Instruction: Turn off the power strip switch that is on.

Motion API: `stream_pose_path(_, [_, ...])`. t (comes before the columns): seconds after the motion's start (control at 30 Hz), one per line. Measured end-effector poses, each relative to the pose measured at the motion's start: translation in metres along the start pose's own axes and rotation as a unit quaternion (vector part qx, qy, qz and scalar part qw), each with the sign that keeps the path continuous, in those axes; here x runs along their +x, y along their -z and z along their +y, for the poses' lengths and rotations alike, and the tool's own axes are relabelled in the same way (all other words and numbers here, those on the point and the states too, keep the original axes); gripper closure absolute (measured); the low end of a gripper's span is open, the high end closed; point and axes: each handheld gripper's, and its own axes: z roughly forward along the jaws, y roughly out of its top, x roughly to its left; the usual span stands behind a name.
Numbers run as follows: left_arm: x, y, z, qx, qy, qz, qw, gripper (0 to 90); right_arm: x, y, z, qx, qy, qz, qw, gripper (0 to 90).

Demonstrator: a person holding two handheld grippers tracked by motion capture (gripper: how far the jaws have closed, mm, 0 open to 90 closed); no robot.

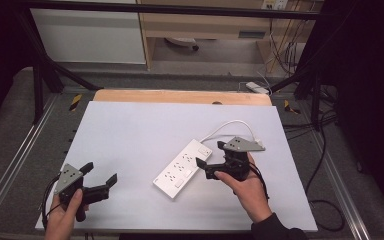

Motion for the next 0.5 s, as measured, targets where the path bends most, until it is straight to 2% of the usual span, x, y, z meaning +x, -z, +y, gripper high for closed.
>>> stream_pose_path(0.5, [0.0,0.0,0.0,0.001,-0.001,-0.002,1.0,4.7,0.012,-0.012,-0.001,0.017,0.005,0.021,0.9996,4.9])
